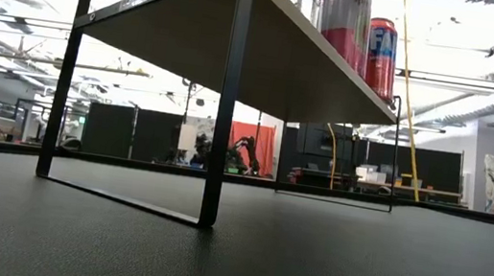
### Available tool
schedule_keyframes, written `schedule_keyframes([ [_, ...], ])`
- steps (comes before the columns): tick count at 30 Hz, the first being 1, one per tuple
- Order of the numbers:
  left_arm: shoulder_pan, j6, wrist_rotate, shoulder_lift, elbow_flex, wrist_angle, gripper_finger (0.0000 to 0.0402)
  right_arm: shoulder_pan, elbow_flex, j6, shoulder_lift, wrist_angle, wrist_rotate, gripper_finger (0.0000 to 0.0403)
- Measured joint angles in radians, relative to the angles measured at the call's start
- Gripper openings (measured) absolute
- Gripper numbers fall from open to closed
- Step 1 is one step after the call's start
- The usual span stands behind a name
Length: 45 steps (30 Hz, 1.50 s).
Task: Place canned beverage on shelf
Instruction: Put the white-yellow soda can on the shelf aligned with the white-yellow soda can
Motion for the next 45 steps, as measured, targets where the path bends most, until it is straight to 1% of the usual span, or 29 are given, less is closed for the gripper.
schedule_keyframes([
  [1, 0.000, 0.012, 0.002, 0.000, 0.000, 0.001, 0.0363, 0.008, 0.026, 0.030, -0.021, -0.072, -0.022, 0.0082],
  [4, 0.000, 0.046, 0.005, 0.000, 0.000, 0.003, 0.0363, 0.023, 0.140, 0.155, -0.057, -0.333, -0.138, 0.0082],
  [8, 0.000, 0.077, 0.007, 0.000, 0.000, 0.005, 0.0363, 0.029, 0.331, 0.350, -0.061, -0.698, -0.347, 0.0082],
  [12, 0.000, 0.079, 0.007, 0.000, 0.000, 0.005, 0.0363, 0.030, 0.479, 0.525, -0.062, -1.000, -0.543, 0.0082],
  [16, 0.000, 0.072, 0.007, 0.000, 0.000, 0.007, 0.0363, 0.057, 0.578, 0.585, -0.059, -1.270, -0.668, 0.0087],
  [20, 0.010, 0.076, 0.007, 0.006, 0.000, 0.026, 0.0363, 0.080, 0.604, 0.599, -0.062, -1.441, -0.754, 0.0108],
  [27, 0.010, 0.076, 0.008, 0.035, 0.000, 0.030, 0.0363, 0.096, 0.551, 0.607, -0.068, -1.460, -0.794, 0.0153],
  [31, 0.010, 0.076, 0.014, 0.054, 0.000, 0.033, 0.0363, 0.122, 0.493, 0.549, -0.075, -1.459, -0.792, 0.0183],
  [36, 0.010, 0.076, 0.023, 0.062, 0.000, 0.034, 0.0363, 0.134, 0.376, 0.500, -0.129, -1.460, -0.819, 0.0218],
  [42, 0.008, 0.073, 0.038, 0.062, 0.000, 0.038, 0.0363, 0.135, 0.211, 0.496, -0.220, -1.427, -0.832, 0.0266],
  [45, 0.005, 0.071, 0.038, 0.062, 0.000, 0.038, 0.0363, 0.135, 0.123, 0.523, -0.259, -1.382, -0.852, 0.0295],
])
